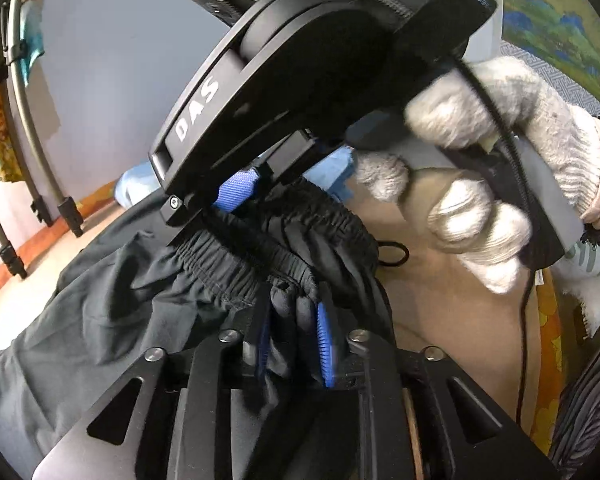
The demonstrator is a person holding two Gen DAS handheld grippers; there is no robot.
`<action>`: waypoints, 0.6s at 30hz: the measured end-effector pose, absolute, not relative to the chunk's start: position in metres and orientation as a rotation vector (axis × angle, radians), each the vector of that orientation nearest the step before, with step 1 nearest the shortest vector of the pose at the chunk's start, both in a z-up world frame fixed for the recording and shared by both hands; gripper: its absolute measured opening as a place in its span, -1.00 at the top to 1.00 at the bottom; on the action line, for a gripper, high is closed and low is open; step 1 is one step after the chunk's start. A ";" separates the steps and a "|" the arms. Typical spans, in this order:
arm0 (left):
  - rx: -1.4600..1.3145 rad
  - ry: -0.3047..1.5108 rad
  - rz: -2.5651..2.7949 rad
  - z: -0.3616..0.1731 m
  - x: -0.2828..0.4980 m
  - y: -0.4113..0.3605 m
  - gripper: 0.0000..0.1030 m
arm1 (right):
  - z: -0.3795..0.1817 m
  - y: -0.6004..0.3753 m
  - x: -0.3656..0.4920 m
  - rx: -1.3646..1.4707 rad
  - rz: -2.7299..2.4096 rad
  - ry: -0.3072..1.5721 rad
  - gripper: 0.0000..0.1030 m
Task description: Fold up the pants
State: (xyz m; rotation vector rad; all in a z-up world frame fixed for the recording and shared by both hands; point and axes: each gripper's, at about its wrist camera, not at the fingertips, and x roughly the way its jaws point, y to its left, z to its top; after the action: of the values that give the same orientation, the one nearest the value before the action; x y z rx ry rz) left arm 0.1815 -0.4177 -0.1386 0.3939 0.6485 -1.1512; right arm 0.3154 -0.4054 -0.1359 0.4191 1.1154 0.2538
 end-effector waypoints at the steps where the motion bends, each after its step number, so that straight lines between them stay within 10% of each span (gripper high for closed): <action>1: 0.394 0.659 -1.152 -0.137 0.181 -0.416 0.48 | -0.137 -0.404 0.315 0.401 0.238 1.114 0.51; 10: 0.314 0.725 -1.085 -0.089 0.190 -0.329 0.13 | -0.124 -0.380 0.314 0.136 0.095 1.068 0.61; 18: 0.250 0.802 -0.667 -0.078 0.236 -0.169 -0.07 | -0.080 -0.368 0.299 0.084 0.040 0.962 0.25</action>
State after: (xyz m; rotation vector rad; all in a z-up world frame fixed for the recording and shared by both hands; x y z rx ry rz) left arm 0.2357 -0.1689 -0.0782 0.2502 0.8020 -0.6667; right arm 0.2992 -0.3676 -0.0800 0.0837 0.9619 0.0403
